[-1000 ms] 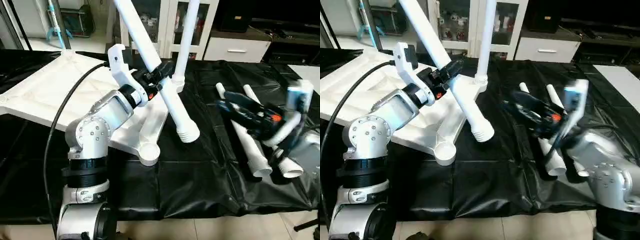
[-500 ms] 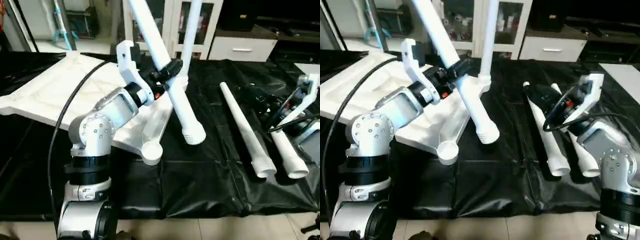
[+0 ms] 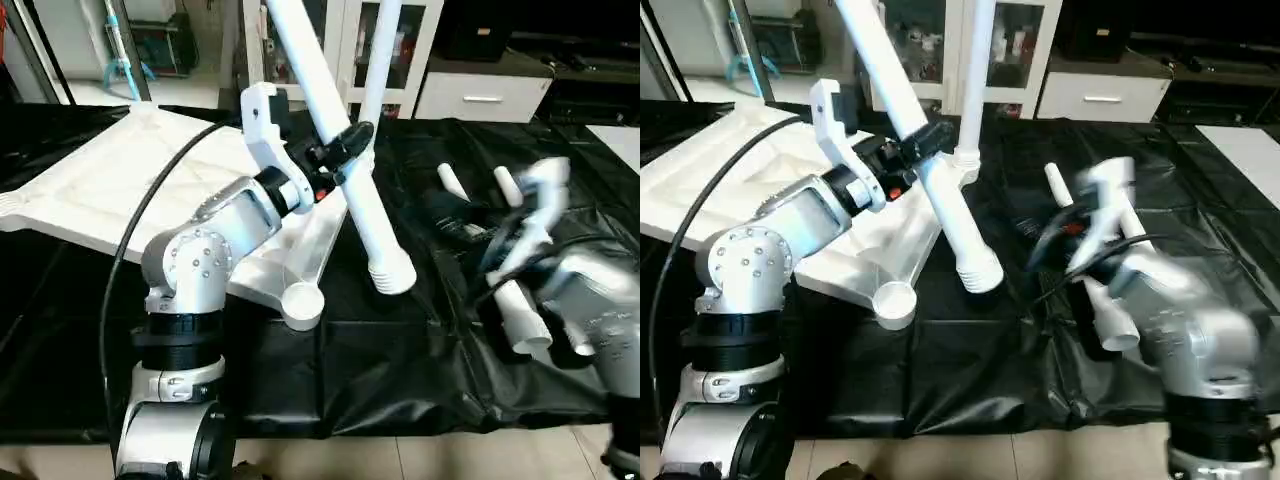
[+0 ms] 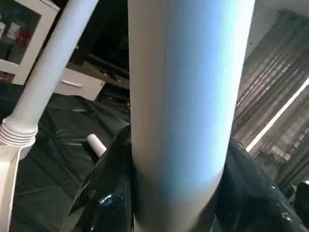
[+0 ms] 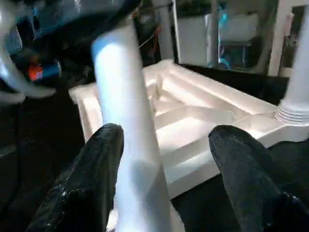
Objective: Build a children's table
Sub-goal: Pick table leg
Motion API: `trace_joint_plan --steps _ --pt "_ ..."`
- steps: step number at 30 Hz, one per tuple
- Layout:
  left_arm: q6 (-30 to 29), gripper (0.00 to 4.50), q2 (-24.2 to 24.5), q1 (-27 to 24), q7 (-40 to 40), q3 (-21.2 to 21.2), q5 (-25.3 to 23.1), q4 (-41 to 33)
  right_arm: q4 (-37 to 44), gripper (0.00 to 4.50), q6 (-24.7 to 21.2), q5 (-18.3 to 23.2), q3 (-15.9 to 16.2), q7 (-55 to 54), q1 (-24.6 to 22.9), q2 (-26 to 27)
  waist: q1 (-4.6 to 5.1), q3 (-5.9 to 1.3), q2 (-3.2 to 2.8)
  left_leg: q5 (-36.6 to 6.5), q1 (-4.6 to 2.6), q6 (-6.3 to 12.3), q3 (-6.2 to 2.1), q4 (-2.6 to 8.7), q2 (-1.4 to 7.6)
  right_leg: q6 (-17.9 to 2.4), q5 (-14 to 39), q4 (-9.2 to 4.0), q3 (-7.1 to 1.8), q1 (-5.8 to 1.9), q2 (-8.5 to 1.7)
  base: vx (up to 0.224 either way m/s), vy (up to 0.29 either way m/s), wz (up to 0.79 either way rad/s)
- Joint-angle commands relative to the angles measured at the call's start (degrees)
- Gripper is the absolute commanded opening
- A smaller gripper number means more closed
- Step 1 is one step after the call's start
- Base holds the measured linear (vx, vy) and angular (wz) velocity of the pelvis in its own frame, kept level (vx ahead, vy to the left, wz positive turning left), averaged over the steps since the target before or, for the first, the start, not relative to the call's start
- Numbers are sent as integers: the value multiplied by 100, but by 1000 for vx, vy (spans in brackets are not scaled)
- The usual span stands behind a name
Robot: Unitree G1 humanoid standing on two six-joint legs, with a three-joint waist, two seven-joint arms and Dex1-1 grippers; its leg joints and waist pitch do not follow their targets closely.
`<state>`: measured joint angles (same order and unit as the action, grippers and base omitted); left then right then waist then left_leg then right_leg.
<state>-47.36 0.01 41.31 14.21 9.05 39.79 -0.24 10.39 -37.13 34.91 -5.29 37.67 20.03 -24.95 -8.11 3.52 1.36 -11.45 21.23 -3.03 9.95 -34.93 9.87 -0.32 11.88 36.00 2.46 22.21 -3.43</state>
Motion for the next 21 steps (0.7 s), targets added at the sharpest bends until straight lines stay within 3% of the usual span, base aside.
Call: trace_joint_plan --steps 1,3,8,10,12,14,15,17,18,19,21 --pt "26 179 -2 35 50 -62 4 -98 157 310 285 -405 255 -147 8 -14 24 -382 -9 -532 -75 -61 -120 411 311 -1040 648 -446 -258 -252 -476 0 0 0" --pt "32 179 -1 41 63 -73 7 -90 195 310 517 -729 483 -227 15 -15 33 -374 -20 -609 -75 -118 -124 422 309 -1006 691 -451 -261 -248 -469 0 0 0" --pt "50 178 4 43 89 -97 13 -90 245 310 438 -598 414 -286 26 153 44 -380 -13 -648 -73 -84 -128 429 305 -1012 565 -437 -266 -258 -464 0 0 0" --pt "144 178 139 -17 652 -167 177 -182 285 310 228 69 -64 -152 124 202 37 -384 20 -605 -76 -29 -119 426 307 -1028 513 -437 -268 -259 -468 0 0 0" --pt "188 178 203 -63 1050 -169 347 -245 275 310 145 301 -236 -28 149 143 22 -378 13 -550 -78 32 -113 429 298 -1060 475 -430 -266 -255 -458 0 0 0" --pt "16 178 338 -185 2148 18 1143 -468 187 310 -30 840 -577 542 119 -172 -8 -388 20 -493 -73 88 -103 412 283 -1136 410 -407 -267 -293 -478 0 0 0" --pt "16 178 338 -185 2148 18 1143 -468 187 310 -30 840 -577 542 119 -172 -16 -396 10 -438 -67 81 -103 412 306 -1163 327 -381 -269 -287 -479 0 0 0" --pt "-437 177 425 -137 2920 355 2030 -461 -32 310 -265 1344 -910 1146 32 -488 12 -390 41 -412 -68 110 -73 390 278 -1270 183 -373 -253 -268 -450 0 0 0" --pt "-595 177 449 -90 3087 457 2262 -395 -89 310 -393 1519 -1023 1272 16 -545 -13 -379 26 -442 -65 201 -58 376 263 -1393 324 -388 -256 -265 -459 0 0 0" --pt "-772 177 521 -24 3418 516 2478 -260 -163 310 -628 1830 -1186 1436 -1 -603 -13 -377 21 -438 -58 205 -70 381 271 -1408 360 -386 -253 -269 -463 0 0 0" --pt "-828 177 573 -3 3619 499 2525 -192 -204 310 -728 1968 -1246 1510 -8 -627 -5 -370 20 -488 -69 254 -76 386 281 -1386 567 -415 -244 -259 -463 0 0 0"
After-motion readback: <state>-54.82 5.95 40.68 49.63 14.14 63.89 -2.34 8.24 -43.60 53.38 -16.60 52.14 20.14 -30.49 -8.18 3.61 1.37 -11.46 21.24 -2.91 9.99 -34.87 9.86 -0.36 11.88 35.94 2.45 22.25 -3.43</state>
